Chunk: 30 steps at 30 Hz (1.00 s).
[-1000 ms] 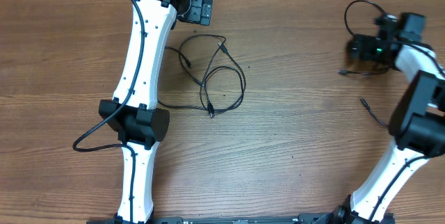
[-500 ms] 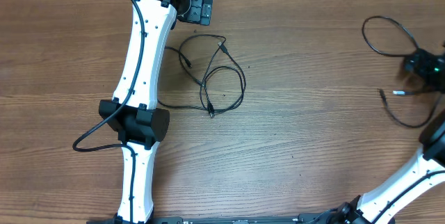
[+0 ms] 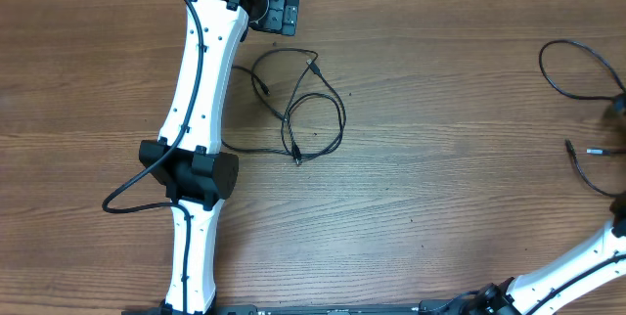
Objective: Untangle cables
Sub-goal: 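Move the right gripper out to the right and back to upper right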
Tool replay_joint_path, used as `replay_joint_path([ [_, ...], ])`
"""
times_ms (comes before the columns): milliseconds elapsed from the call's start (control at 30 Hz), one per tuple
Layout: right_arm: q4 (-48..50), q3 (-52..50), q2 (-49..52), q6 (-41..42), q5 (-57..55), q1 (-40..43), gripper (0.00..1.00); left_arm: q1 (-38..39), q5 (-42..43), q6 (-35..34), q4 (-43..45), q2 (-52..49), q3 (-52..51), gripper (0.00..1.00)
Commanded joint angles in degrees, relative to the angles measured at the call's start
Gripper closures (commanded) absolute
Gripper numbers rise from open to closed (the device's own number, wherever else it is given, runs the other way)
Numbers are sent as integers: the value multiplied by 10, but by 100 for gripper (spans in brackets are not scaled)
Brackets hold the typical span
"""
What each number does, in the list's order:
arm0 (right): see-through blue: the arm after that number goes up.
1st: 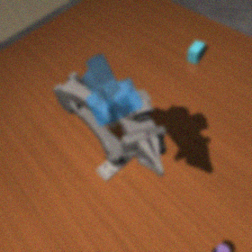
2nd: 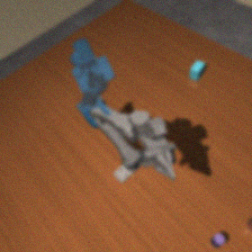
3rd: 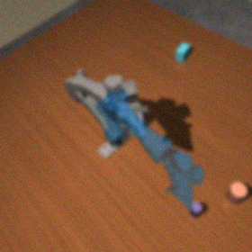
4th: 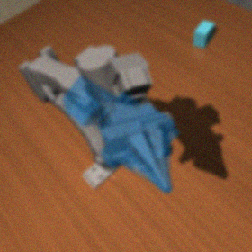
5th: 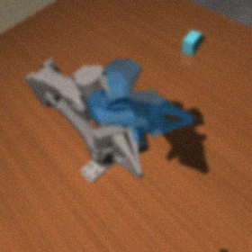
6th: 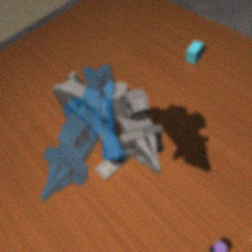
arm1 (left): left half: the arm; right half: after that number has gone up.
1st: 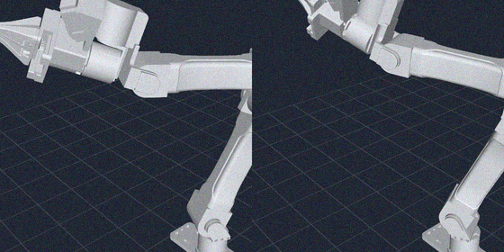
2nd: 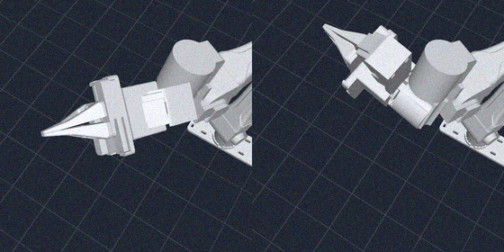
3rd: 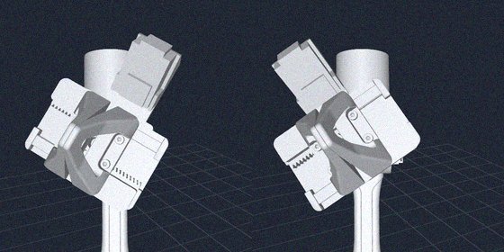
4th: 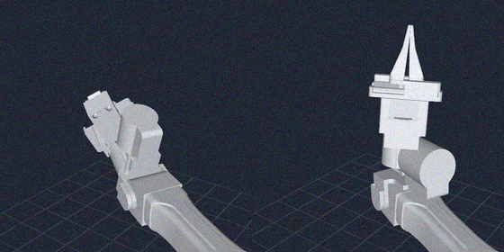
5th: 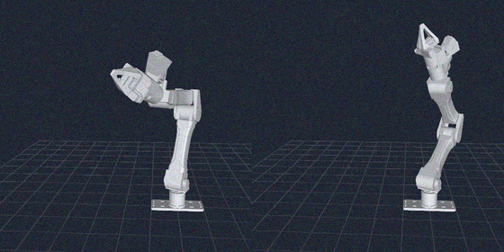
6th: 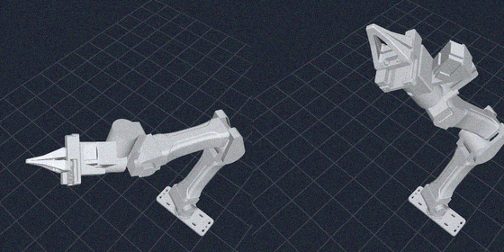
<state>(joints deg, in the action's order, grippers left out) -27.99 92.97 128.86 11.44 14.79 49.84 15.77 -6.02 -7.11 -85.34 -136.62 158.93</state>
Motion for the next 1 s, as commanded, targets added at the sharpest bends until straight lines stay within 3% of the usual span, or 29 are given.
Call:
replay_joint_path([
  [0,-30,-29,42,63,-28,26,0,7,5,-6,1,0,3,0],
  [267,-39,-6,-7,-74,179,14,0,7,5,-6,1,0,3,0],
  [433,-50,-6,-98,-133,179,-41,0,7,5,-6,1,0,3,0],
  [700,-66,-6,-208,-126,226,-177,0,7,5,-6,1,0,3,0],
  [967,-99,-9,-214,-23,239,-351,0,7,5,-6,1,0,3,0],
])
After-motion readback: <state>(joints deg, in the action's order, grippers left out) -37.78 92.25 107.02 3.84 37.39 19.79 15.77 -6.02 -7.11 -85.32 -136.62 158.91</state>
